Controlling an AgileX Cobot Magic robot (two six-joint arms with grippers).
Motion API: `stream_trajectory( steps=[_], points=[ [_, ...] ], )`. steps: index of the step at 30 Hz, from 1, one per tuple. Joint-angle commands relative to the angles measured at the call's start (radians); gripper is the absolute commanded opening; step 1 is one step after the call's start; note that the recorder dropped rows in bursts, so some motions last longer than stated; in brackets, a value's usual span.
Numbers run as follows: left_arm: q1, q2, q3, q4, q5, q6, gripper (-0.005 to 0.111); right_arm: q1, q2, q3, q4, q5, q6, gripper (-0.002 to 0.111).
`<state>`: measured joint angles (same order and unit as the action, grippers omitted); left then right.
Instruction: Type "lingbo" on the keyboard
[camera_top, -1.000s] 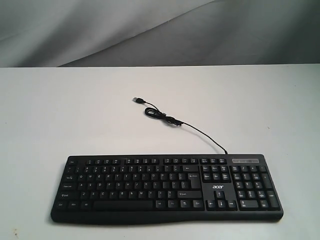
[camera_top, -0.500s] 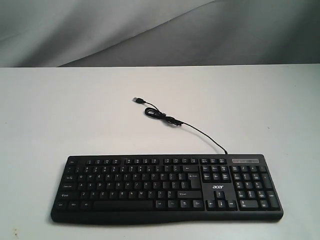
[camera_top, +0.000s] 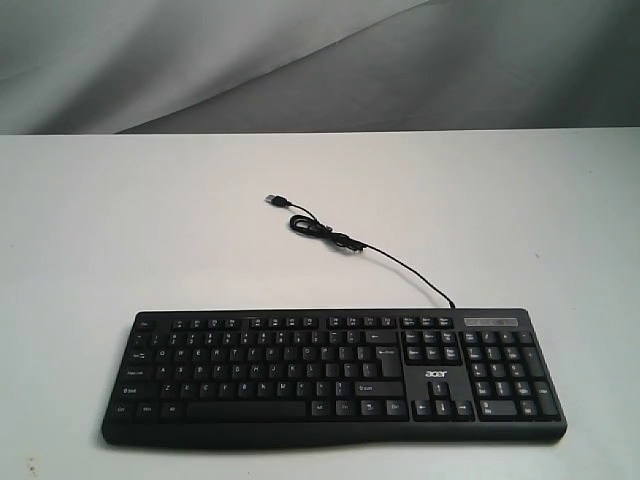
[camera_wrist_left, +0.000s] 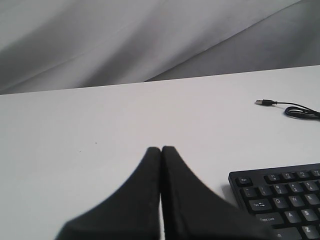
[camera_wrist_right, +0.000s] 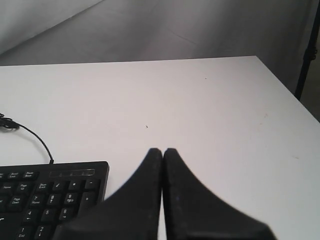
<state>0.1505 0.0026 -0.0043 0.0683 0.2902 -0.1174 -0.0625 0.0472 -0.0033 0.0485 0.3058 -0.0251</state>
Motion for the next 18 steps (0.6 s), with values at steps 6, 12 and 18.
stream_trajectory(
  steps=[6, 12, 18],
  points=[
    [0.002, -0.003, 0.004, -0.008, -0.005, -0.004, 0.001, -0.007, -0.047, 0.003, -0.011, -0.006, -0.005, 0.0],
    [0.002, -0.003, 0.004, -0.008, -0.005, -0.004, 0.001, -0.007, -0.047, 0.003, -0.011, -0.004, -0.003, 0.0],
    [0.002, -0.003, 0.004, -0.008, -0.005, -0.004, 0.001, -0.007, -0.047, 0.003, -0.011, -0.004, -0.003, 0.0]
  ],
)
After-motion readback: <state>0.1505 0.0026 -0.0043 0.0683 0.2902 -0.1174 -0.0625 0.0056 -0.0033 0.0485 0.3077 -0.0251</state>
